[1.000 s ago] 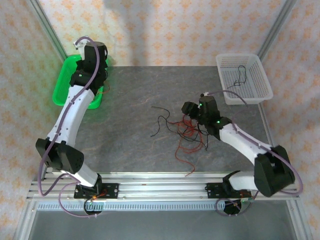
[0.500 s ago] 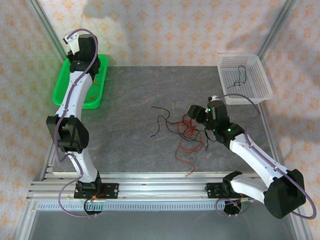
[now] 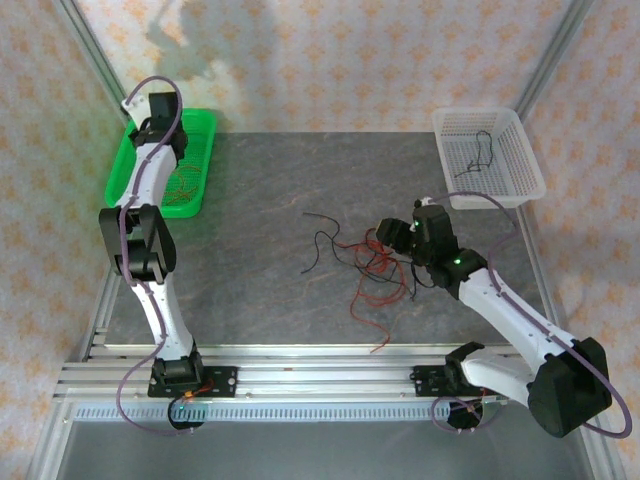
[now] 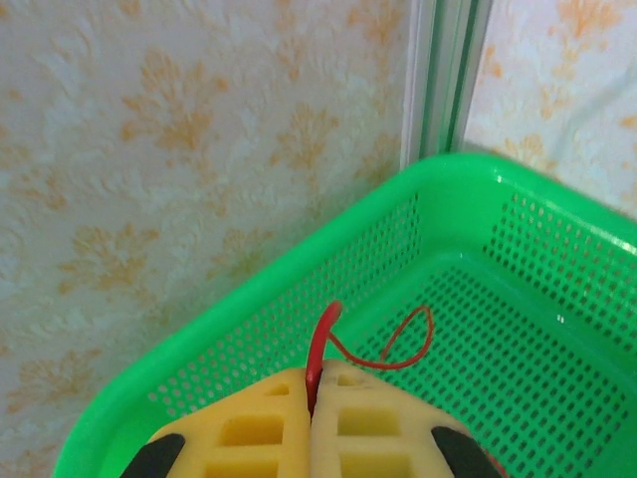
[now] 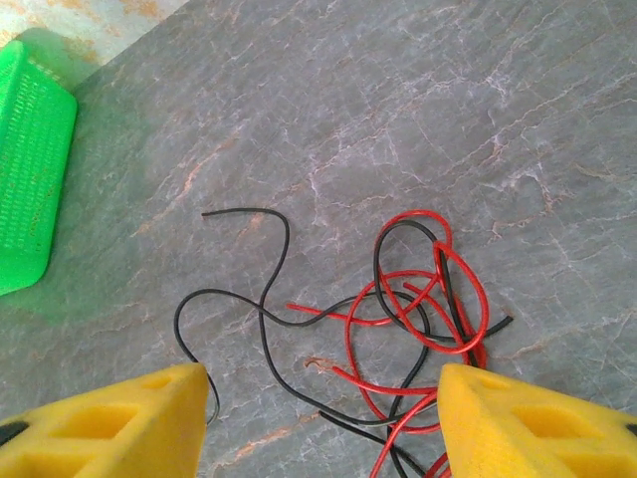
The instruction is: Untangle the cables
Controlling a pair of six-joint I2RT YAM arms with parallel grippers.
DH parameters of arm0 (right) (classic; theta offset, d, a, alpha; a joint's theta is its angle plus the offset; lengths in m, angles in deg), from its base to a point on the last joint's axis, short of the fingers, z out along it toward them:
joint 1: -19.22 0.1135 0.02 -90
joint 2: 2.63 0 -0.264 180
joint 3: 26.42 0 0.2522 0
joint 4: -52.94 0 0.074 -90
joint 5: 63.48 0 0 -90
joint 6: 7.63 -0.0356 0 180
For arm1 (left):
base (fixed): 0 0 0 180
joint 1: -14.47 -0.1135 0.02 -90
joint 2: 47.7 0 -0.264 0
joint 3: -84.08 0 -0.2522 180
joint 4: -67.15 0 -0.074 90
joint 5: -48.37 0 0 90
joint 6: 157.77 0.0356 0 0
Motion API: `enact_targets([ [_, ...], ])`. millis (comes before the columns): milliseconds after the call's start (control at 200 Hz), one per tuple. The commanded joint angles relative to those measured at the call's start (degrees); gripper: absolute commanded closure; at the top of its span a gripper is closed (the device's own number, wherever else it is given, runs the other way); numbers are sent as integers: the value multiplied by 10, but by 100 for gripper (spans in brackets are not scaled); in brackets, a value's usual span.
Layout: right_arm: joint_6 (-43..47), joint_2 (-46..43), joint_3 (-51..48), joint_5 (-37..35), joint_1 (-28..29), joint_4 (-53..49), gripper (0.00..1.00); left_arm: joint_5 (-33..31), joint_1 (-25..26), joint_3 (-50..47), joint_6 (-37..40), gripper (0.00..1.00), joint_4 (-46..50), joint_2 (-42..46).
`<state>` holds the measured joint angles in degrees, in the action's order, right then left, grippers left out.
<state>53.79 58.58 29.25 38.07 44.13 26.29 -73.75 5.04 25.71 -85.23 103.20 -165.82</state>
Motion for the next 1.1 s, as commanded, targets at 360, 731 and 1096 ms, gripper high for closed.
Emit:
enact_targets([
  [360, 3, -9, -6, -8, -1, -27, 38, 57, 2, -53, -45, 46, -3, 22],
  [731, -40, 14, 0, -76, 68, -78, 37, -9, 2, 123, -43, 26, 279, -71],
  [1096, -44, 33, 10, -86, 103, -76, 36, 113, 4, 71, -48, 24, 302, -26],
])
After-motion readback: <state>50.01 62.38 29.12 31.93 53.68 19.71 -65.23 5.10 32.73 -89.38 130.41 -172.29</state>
